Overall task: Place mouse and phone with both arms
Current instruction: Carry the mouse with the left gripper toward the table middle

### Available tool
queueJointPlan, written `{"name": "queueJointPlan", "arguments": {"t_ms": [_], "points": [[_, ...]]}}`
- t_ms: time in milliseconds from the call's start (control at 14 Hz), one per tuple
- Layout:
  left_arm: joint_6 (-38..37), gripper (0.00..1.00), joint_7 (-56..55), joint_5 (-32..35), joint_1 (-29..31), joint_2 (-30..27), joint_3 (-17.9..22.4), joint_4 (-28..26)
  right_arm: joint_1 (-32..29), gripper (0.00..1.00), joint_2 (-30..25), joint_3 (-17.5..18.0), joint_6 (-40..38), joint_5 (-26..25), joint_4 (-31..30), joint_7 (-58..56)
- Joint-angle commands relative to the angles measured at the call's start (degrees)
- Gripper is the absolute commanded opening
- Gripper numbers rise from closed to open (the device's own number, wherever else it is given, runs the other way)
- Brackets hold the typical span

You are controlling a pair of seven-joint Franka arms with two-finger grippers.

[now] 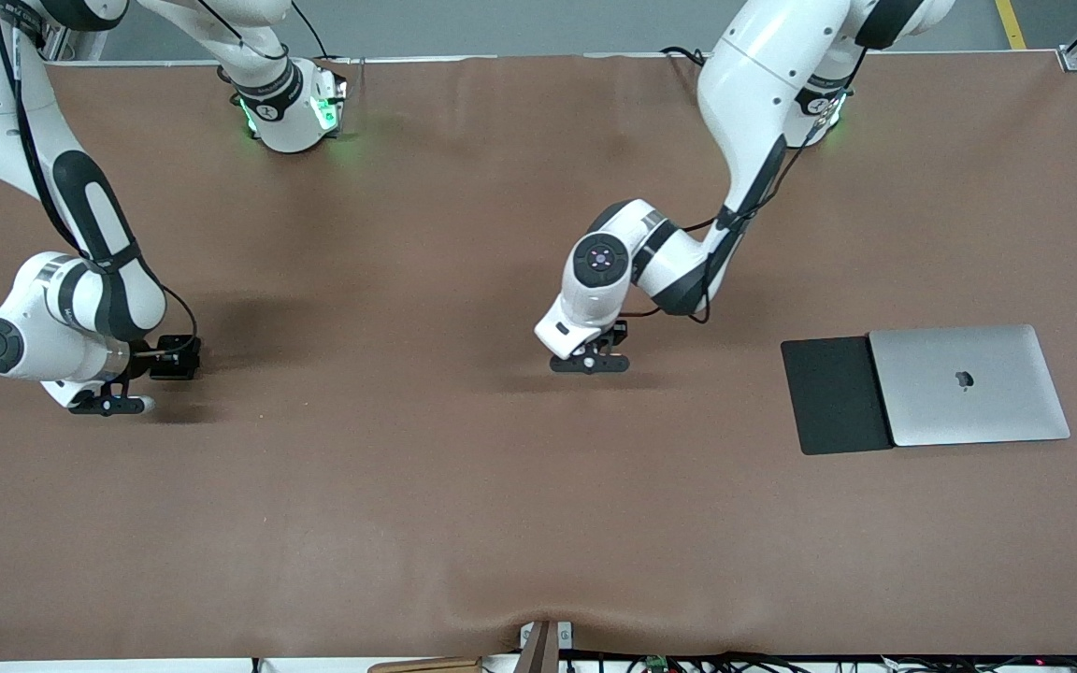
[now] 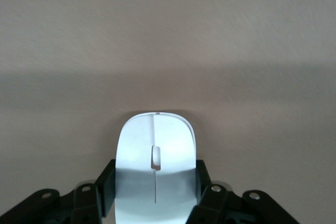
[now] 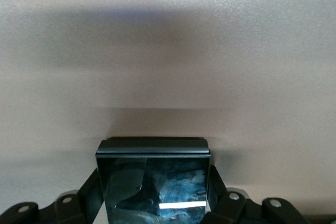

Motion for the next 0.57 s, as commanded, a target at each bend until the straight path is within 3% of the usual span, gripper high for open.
{"name": "queueJointPlan", "arguments": {"t_ms": [0, 214, 286, 357, 500], "points": [[-0.12, 0.59, -0.91, 0.80, -1.51, 1.22, 0.72, 1.93, 0.61, 0.11, -3.32, 0.76, -4.75, -0.14, 1.71, 1.71], [0.41, 0.68, -0.99, 0.80, -2.48, 1.67, 0.72, 1.84, 3.25, 0.11, -5.61, 0.76, -11.33, -0.14, 5.48, 4.00], [0.41, 0.95, -0.99, 0.80, -2.48, 1.67, 0.72, 1.84, 4.39, 0.12, -5.96, 0.76, -13.36, -0.14, 6.80, 4.96], [0.41, 1.00, -0.99, 0.80, -2.48, 1.76, 0.72, 1.93, 5.36, 0.12, -6.05, 0.76, -15.38, -0.14, 8.29, 6.10], [0.41, 1.00, -0.90, 0.80, -2.22, 0.97, 0.90, 2.02, 6.50, 0.13, -5.97, 0.76, -19.07, -0.05, 11.28, 6.46]]}}
